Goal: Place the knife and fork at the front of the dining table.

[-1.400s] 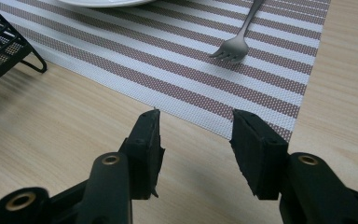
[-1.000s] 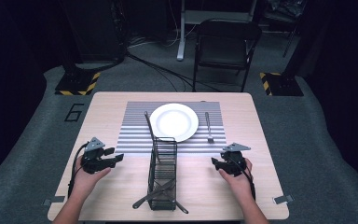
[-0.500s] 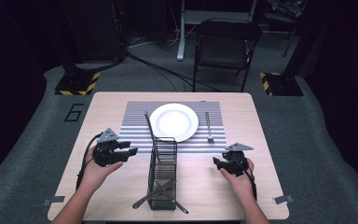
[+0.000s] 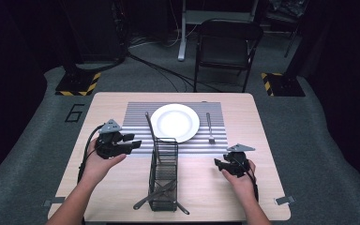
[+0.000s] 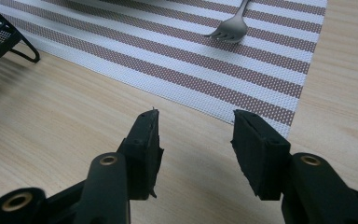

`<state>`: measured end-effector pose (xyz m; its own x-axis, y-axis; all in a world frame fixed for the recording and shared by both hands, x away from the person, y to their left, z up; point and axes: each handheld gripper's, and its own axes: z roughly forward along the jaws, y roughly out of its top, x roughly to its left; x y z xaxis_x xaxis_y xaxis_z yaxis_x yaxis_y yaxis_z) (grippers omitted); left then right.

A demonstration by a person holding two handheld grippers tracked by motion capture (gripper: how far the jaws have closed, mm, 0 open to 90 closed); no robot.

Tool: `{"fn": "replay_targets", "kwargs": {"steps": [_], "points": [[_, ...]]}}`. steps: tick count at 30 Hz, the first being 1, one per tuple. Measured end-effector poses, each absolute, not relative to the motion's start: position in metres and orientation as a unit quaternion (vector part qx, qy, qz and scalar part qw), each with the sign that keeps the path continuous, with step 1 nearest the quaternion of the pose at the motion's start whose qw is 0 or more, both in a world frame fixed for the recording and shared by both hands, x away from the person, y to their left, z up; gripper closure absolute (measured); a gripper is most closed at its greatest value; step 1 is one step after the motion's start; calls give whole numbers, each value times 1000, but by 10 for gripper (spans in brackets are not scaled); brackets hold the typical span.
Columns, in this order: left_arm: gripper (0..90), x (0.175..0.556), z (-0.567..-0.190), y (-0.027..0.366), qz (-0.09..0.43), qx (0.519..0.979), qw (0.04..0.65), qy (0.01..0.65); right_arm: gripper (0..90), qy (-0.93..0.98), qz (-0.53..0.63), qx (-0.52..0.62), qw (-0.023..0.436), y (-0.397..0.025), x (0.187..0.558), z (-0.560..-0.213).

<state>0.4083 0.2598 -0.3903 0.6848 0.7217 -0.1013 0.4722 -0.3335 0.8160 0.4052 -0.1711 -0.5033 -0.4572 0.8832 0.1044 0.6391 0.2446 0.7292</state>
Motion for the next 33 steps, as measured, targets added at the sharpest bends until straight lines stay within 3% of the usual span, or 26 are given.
{"fn": "replay_targets", "kwargs": {"steps": [15,33], "points": [[547,421,-388,230,104,806,455,363,509,770,369,496,162,-172,405,-503],[678,430,-396,205,118,809,456,350,505,769,368,498,157,-177,408,-506]]}}
